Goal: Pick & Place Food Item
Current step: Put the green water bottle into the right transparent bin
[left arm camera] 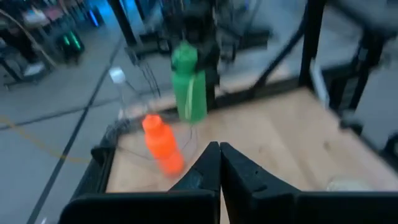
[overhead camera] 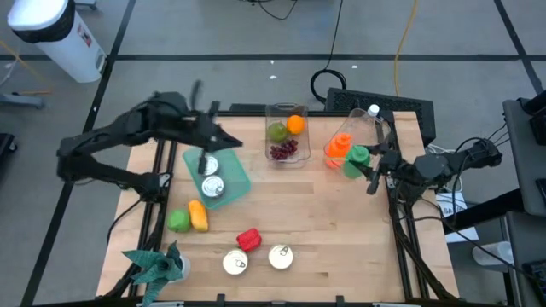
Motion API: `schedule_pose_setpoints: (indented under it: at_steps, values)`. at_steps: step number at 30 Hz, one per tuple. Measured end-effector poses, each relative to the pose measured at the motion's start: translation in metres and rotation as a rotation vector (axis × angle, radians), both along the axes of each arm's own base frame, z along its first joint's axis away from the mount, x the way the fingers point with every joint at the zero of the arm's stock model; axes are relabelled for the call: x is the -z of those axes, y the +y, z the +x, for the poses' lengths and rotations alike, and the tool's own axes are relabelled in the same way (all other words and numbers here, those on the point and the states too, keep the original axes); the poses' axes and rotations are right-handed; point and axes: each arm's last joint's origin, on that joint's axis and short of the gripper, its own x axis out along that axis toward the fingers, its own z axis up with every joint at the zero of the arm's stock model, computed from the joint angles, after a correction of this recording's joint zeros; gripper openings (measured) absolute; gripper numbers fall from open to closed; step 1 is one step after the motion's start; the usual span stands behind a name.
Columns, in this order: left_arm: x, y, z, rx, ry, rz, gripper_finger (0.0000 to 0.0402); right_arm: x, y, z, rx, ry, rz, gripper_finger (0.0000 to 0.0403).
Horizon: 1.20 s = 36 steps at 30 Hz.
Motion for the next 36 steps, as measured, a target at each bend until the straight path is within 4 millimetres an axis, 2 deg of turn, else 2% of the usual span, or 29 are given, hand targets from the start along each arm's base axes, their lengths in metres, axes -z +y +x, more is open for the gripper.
schedule_pose_setpoints:
  at_steps: [3, 7, 10, 20, 24, 31, 36]
  values:
    - [0.008, 0.002, -0.023, 0.001, -0.049, -0.041, 0.0008, 0.005, -0.006, -0.015, -0.002, -0.037, -0.021, 0.0197]
    - [0.024, 0.0, -0.037, -0.02, -0.057, -0.056, 0.0009, 0.007, -0.013, -0.031, 0.027, -0.107, -0.007, 0.0197]
    - [0.03, -0.003, -0.042, -0.014, -0.074, -0.053, 0.0003, 0.021, -0.015, -0.031, 0.131, -0.076, -0.023, 0.0197]
    - [0.032, -0.004, -0.039, -0.005, -0.095, -0.048, 0.001, 0.072, -0.014, -0.019, 0.35, -0.048, -0.041, 0.0197]
    - [0.032, -0.004, -0.039, -0.004, -0.095, -0.047, 0.0003, 0.086, -0.013, -0.016, 0.352, -0.093, -0.029, 0.0197]
    - [0.032, -0.004, -0.039, -0.005, -0.096, -0.047, 0.0018, 0.115, -0.012, -0.013, 0.401, -0.137, -0.008, 0.0197]
    - [0.032, -0.004, -0.039, -0.004, -0.096, -0.048, 0.0019, 0.113, -0.013, -0.014, 0.418, -0.2, 0.041, 0.0197]
